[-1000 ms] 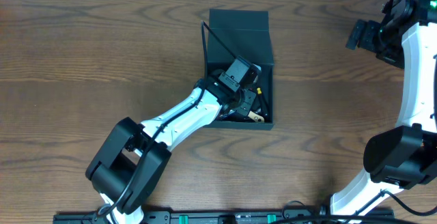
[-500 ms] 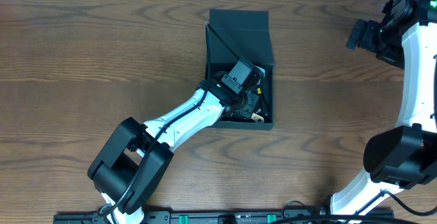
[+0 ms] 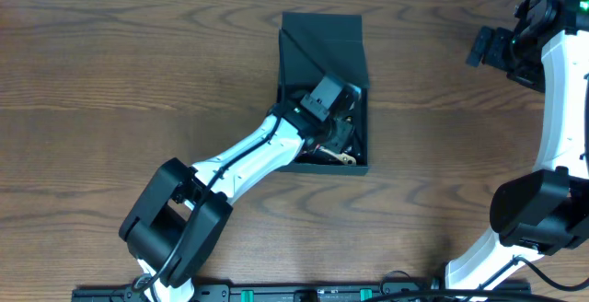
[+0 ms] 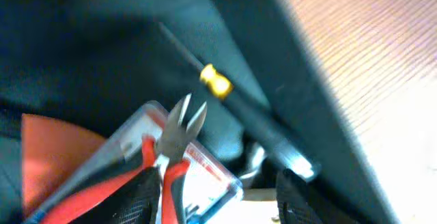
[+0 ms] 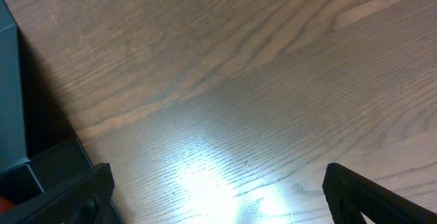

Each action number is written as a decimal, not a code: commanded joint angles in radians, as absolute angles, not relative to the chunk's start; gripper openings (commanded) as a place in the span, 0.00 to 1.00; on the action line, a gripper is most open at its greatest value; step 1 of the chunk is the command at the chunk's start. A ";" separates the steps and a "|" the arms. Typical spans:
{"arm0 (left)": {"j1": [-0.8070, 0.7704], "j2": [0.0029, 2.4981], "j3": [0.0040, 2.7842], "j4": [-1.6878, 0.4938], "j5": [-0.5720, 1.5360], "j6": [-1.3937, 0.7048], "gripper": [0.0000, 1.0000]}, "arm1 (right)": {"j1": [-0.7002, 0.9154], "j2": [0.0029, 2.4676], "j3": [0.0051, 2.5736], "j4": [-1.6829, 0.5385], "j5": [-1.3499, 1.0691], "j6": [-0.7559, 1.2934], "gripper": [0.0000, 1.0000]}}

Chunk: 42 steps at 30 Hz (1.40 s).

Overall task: Pack container
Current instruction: 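Lower the pliers into the box and open the left gripper, then raise the left arm away from the box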

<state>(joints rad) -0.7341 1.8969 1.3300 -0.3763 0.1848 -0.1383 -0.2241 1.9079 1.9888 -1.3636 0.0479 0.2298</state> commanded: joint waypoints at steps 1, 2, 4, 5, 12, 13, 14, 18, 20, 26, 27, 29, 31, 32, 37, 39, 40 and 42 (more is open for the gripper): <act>-0.735 1.896 1.456 -0.425 0.192 -0.103 0.53 | -0.225 1.900 1.999 -1.362 0.048 0.223 0.99; -0.735 1.896 1.488 -0.450 0.191 -0.097 0.53 | -0.225 1.900 1.999 -1.362 0.048 0.223 0.99; -0.733 1.896 1.558 -0.505 0.191 -0.097 0.53 | -0.225 1.900 1.999 -1.362 0.049 0.223 0.99; -0.730 1.896 1.588 -0.529 0.191 -0.097 0.53 | -0.225 1.900 1.999 -1.362 0.048 0.223 0.99; -0.669 1.895 1.749 -0.762 -0.046 -0.261 0.49 | -0.225 1.900 1.999 -1.362 0.048 0.223 0.99; -0.650 1.895 1.758 -0.796 -0.078 -0.280 0.49 | -0.225 1.900 1.999 -1.362 0.048 0.223 0.99; -0.632 1.894 1.760 -0.818 -0.092 -0.291 0.50 | -0.225 1.900 1.999 -1.362 0.048 0.223 0.99; -0.538 1.894 1.760 -0.903 -0.091 -0.294 0.50 | -0.225 1.900 1.999 -1.362 0.048 0.223 0.99; -0.489 1.892 1.760 -0.944 -0.091 -0.294 0.50 | -0.225 1.900 1.999 -1.362 0.048 0.223 0.99; -0.352 1.890 1.760 -0.994 -0.091 -0.294 0.06 | -0.225 1.900 1.999 -1.357 0.047 0.223 0.99; -0.329 1.890 1.760 -0.994 -0.091 -0.294 0.06 | -0.225 1.900 1.999 -1.346 0.048 0.223 0.99; -0.299 1.890 1.760 -0.995 -0.090 -0.295 0.05 | -0.225 1.900 1.999 -1.308 0.048 0.223 0.99; -0.274 1.890 1.760 -1.006 -0.090 -0.295 0.06 | -0.225 1.900 1.999 -1.293 0.056 0.223 0.99; -0.264 1.890 1.760 -1.011 -0.090 -0.298 0.06 | -0.226 1.900 1.999 -1.290 0.056 0.223 0.99; -0.237 1.890 1.759 -0.989 -0.091 -0.267 0.06 | -0.221 1.900 1.999 -1.269 -0.104 0.116 0.07; -0.237 1.890 1.759 -0.958 -0.086 -0.228 0.06 | -0.209 1.900 1.999 -1.251 -0.170 -0.004 0.01; -0.237 1.890 1.759 -0.936 -0.064 -0.200 0.06 | -0.201 1.900 1.999 -1.244 -0.184 -0.047 0.02; -0.236 1.891 1.759 -0.891 0.035 -0.121 0.06 | -0.181 1.900 1.999 -1.224 -0.189 -0.097 0.01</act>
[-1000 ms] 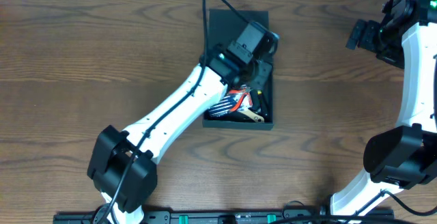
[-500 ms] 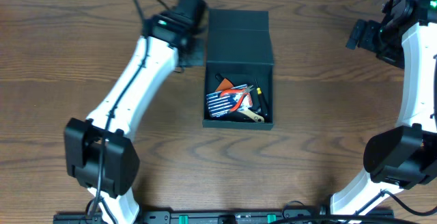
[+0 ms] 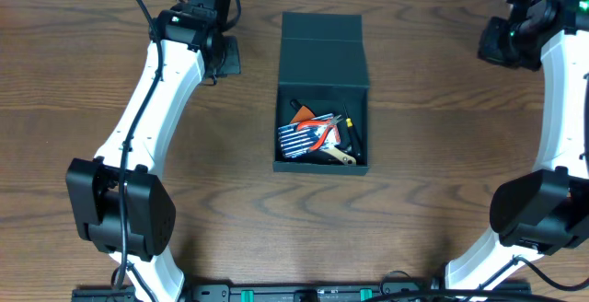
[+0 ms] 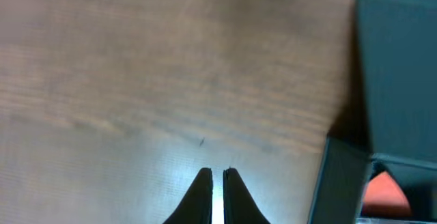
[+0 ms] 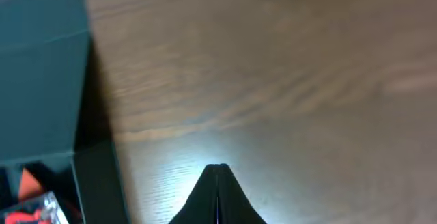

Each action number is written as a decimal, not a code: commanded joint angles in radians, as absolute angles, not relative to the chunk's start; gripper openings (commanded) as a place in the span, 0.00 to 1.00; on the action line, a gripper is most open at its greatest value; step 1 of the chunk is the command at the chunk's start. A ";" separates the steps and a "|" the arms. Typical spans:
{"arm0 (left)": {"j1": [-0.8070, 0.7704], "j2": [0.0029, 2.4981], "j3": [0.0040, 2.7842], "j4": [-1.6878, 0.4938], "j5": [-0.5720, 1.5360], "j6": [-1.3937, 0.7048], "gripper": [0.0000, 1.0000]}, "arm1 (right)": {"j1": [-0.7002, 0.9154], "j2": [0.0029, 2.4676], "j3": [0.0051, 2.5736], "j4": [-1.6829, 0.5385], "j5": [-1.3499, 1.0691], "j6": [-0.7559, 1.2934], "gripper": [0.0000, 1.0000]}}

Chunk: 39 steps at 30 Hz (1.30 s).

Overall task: Pack container
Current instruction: 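Raise the left arm away from the box, then move both grippers to the box lid's top edge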

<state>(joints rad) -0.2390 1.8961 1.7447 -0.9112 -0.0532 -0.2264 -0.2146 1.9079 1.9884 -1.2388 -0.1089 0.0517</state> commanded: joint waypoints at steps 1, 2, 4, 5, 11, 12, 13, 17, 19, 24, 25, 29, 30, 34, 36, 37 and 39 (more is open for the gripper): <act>-0.234 1.891 1.759 -0.864 0.096 -0.088 0.06 | -0.174 1.900 1.999 -1.211 -0.189 -0.101 0.01; -0.232 1.891 1.758 -0.842 0.135 -0.072 0.06 | -0.168 1.900 1.999 -1.200 -0.189 -0.103 0.01; -0.225 1.894 1.757 -0.796 0.215 -0.039 0.06 | -0.158 1.900 1.996 -1.176 -0.192 -0.103 0.01; -0.220 1.895 1.757 -0.780 0.248 -0.027 0.06 | -0.153 1.900 1.991 -1.165 -0.192 -0.103 0.01; -0.154 1.945 1.757 -0.735 0.558 0.067 0.06 | -0.123 1.900 1.880 -1.100 -0.231 -0.155 0.01; -0.140 1.962 1.757 -0.735 0.610 0.084 0.06 | -0.119 1.900 1.839 -1.081 -0.252 -0.161 0.01; -0.124 1.982 1.757 -0.735 0.669 0.104 0.06 | -0.118 1.900 1.795 -1.062 -0.273 -0.166 0.01; -0.072 2.076 1.757 -0.727 0.858 0.151 0.06 | -0.119 1.900 1.634 -0.997 -0.336 -0.162 0.01; -0.050 2.122 1.757 -0.718 0.942 0.174 0.06 | -0.121 1.900 1.566 -0.969 -0.387 -0.162 0.01; -0.020 2.206 1.757 -0.696 1.041 0.191 0.05 | -0.123 1.901 1.490 -0.925 -0.492 -0.167 0.01; -0.018 2.218 1.757 -0.694 1.041 0.191 0.06 | -0.124 1.901 1.488 -0.923 -0.522 -0.174 0.01; -0.019 2.253 1.757 -0.688 1.066 0.202 0.06 | -0.124 1.901 1.484 -0.895 -0.634 -0.171 0.01; -0.019 2.260 1.757 -0.685 1.081 0.209 0.06 | -0.124 1.904 1.484 -0.886 -0.654 -0.159 0.01; -0.019 2.285 1.757 -0.667 1.116 0.209 0.06 | -0.124 1.935 1.484 -0.861 -0.665 -0.096 0.01; -0.019 2.297 1.757 -0.667 1.119 0.209 0.06 | -0.124 1.964 1.484 -0.860 -0.693 -0.089 0.01; -0.019 2.303 1.757 -0.668 1.120 0.209 0.06 | -0.124 1.982 1.484 -0.859 -0.714 -0.089 0.01; -0.019 2.314 1.757 -0.662 1.146 0.210 0.06 | -0.124 2.015 1.484 -0.857 -0.754 -0.090 0.01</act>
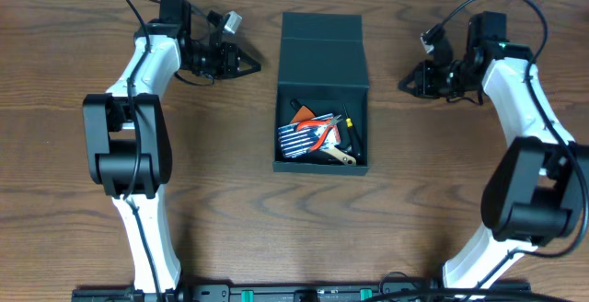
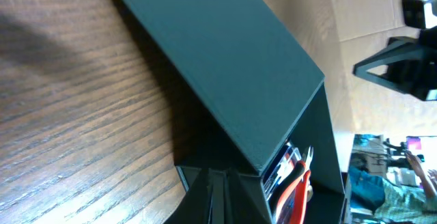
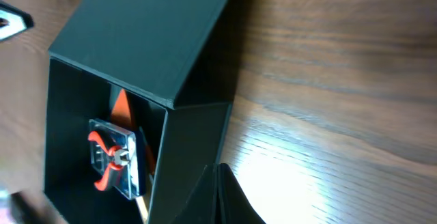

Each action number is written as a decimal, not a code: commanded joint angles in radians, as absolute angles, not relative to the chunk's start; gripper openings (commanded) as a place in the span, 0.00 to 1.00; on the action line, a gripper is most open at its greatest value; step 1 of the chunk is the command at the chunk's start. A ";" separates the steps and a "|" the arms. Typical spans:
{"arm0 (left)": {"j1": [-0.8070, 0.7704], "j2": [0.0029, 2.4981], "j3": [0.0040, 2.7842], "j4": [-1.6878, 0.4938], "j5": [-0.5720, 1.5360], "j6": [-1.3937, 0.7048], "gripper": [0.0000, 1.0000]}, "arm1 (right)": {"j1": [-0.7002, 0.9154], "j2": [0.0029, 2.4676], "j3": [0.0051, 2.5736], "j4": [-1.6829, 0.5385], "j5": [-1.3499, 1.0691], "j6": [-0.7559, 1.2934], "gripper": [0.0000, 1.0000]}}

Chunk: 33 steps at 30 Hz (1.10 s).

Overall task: Pack container
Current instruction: 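Move both grippers to the box lid's top edge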

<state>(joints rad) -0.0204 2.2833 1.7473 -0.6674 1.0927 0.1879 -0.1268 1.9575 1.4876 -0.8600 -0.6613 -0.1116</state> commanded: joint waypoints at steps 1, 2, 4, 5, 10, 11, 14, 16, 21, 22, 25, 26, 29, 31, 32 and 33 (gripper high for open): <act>-0.019 2.318 1.757 -0.656 1.163 0.210 0.06 | -0.124 2.036 1.484 -0.854 -0.773 -0.089 0.01; -0.019 2.323 1.757 -0.648 1.174 0.210 0.06 | -0.124 2.053 1.484 -0.852 -0.785 -0.090 0.01; -0.022 2.324 1.757 -0.634 1.179 0.209 0.06 | -0.124 2.090 1.485 -0.848 -0.794 -0.090 0.01; -0.024 2.325 1.757 -0.627 1.179 0.209 0.06 | -0.124 2.103 1.485 -0.847 -0.794 -0.090 0.01; -0.042 2.333 1.757 -0.602 1.179 0.209 0.06 | -0.124 2.151 1.485 -0.840 -0.798 -0.090 0.01; -0.047 2.335 1.757 -0.598 1.180 0.209 0.06 | -0.124 2.155 1.485 -0.830 -0.801 -0.089 0.01; -0.060 2.351 1.757 -0.584 1.182 0.205 0.06 | -0.124 2.157 1.485 -0.791 -0.817 -0.055 0.01; -0.065 2.365 1.757 -0.580 1.182 0.204 0.06 | -0.125 2.157 1.485 -0.763 -0.817 -0.023 0.01; -0.065 2.401 1.757 -0.577 1.180 0.204 0.05 | -0.125 2.157 1.485 -0.714 -0.817 0.036 0.01; -0.065 2.407 1.757 -0.573 1.177 0.204 0.06 | -0.125 2.157 1.485 -0.702 -0.817 0.052 0.01; -0.065 2.421 1.757 -0.549 1.177 0.176 0.06 | -0.124 2.161 1.485 -0.668 -0.818 0.097 0.01; -0.065 2.426 1.757 -0.538 1.178 0.164 0.06 | -0.124 2.162 1.485 -0.656 -0.821 0.111 0.01; -0.065 2.438 1.757 -0.510 1.178 0.144 0.06 | -0.124 2.162 1.485 -0.635 -0.821 0.139 0.01; -0.065 2.442 1.757 -0.502 1.178 0.144 0.06 | -0.124 2.162 1.485 -0.626 -0.820 0.154 0.01; -0.065 2.445 1.757 -0.498 1.179 0.142 0.06 | -0.124 2.162 1.485 -0.620 -0.821 0.162 0.01; -0.065 2.447 1.757 -0.495 1.178 0.139 0.06 | -0.124 2.163 1.485 -0.615 -0.820 0.170 0.01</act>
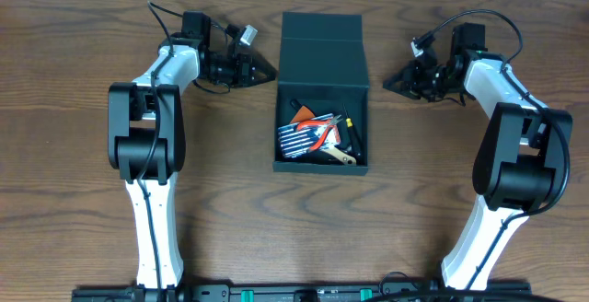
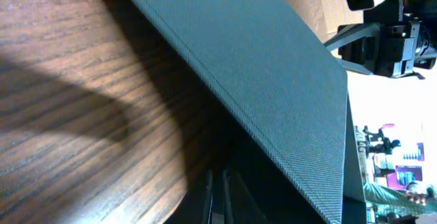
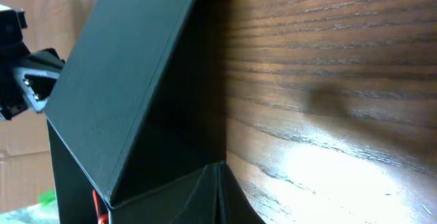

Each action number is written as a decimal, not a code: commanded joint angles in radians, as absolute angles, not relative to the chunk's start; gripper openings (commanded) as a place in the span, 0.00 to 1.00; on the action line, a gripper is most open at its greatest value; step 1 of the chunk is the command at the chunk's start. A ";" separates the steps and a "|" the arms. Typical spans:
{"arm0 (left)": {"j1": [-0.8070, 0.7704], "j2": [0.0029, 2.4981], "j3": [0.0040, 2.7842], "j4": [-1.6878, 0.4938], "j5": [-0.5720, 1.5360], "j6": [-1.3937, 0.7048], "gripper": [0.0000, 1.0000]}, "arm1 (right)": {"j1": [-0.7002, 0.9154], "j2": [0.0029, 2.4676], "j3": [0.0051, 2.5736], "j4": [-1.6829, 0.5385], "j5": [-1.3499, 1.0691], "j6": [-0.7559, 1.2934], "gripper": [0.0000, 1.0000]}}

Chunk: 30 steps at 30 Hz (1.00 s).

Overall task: Pack container
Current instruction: 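Move both grippers to the box lid's top edge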

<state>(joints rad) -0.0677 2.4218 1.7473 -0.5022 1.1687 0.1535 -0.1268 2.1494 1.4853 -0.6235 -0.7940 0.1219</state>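
Note:
A dark box (image 1: 321,168) stands open mid-table, its lid (image 1: 322,52) tilted up at the back. Inside lie a packet of red-handled pliers (image 1: 311,136), an orange piece and dark tools. My left gripper (image 1: 272,72) is shut, lying sideways with its tip at the lid's left edge. My right gripper (image 1: 386,83) is shut too, pointing at the lid's right edge. In the left wrist view the shut fingers (image 2: 217,200) sit under the slanting lid (image 2: 266,74). In the right wrist view the shut fingertips (image 3: 218,186) meet the box side below the lid (image 3: 116,80).
The wooden table (image 1: 110,182) stretches wide on both sides of the box and in front of it. Both arms reach in from the table's front edge, the left arm (image 1: 147,155) and the right arm (image 1: 511,164).
Both shut grippers have moved inward toward the lid, the left from the left side and the right from the right side. Their tips now stand at the lid's edges. The box contents are unchanged.
My left gripper was open inside the box over the pliers packet, the right open far off at the back right. Then both were shut, the left at the table's back left. Later both lay sideways pointing at the lid, and now they stand against it.

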 commanded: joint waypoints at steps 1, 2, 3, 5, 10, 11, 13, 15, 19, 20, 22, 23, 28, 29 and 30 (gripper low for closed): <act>-0.065 2.451 1.757 -0.490 1.179 0.136 0.06 | -0.124 2.165 1.485 -0.607 -0.820 0.184 0.01; -0.065 2.455 1.757 -0.484 1.179 0.129 0.06 | -0.124 2.167 1.485 -0.598 -0.820 0.204 0.01; -0.065 2.459 1.757 -0.477 1.179 0.122 0.06 | -0.124 2.173 1.485 -0.589 -0.821 0.221 0.01; -0.065 2.465 1.757 -0.464 1.179 0.107 0.06 | -0.123 2.187 1.485 -0.569 -0.838 0.249 0.01; -0.073 2.469 1.757 -0.445 1.178 0.102 0.06 | -0.120 2.240 1.485 -0.523 -0.895 0.298 0.01; -0.076 2.469 1.757 -0.440 1.178 0.099 0.06 | -0.119 2.250 1.485 -0.517 -0.900 0.303 0.01; -0.083 2.469 1.757 -0.434 1.178 0.099 0.06 | -0.115 2.271 1.485 -0.505 -0.911 0.319 0.01; -0.090 2.469 1.757 -0.422 1.178 0.091 0.05 | -0.109 2.291 1.485 -0.485 -0.925 0.322 0.01; -0.102 2.469 1.757 -0.403 1.178 0.076 0.06 | -0.101 2.306 1.485 -0.447 -0.943 0.349 0.01; -0.103 2.469 1.757 -0.399 1.178 0.076 0.06 | -0.099 2.308 1.485 -0.432 -0.950 0.356 0.01; -0.106 2.469 1.757 -0.392 1.179 0.068 0.06 | -0.092 2.310 1.485 -0.412 -0.951 0.364 0.01; -0.108 2.469 1.757 -0.389 1.179 0.065 0.06 | -0.088 2.310 1.485 -0.403 -0.951 0.364 0.01; -0.112 2.469 1.757 -0.373 1.180 0.046 0.06 | -0.073 2.310 1.485 -0.350 -0.984 0.367 0.01; -0.112 2.469 1.757 -0.371 1.188 0.046 0.06 | -0.070 2.310 1.485 -0.337 -0.998 0.367 0.01; -0.112 2.469 1.758 -0.367 1.194 0.045 0.06 | -0.068 2.310 1.485 -0.326 -1.010 0.371 0.01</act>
<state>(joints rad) -0.1104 2.4519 1.7473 -0.3733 1.1721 0.0555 -0.0853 2.2997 1.4853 -0.3397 -0.9478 0.3573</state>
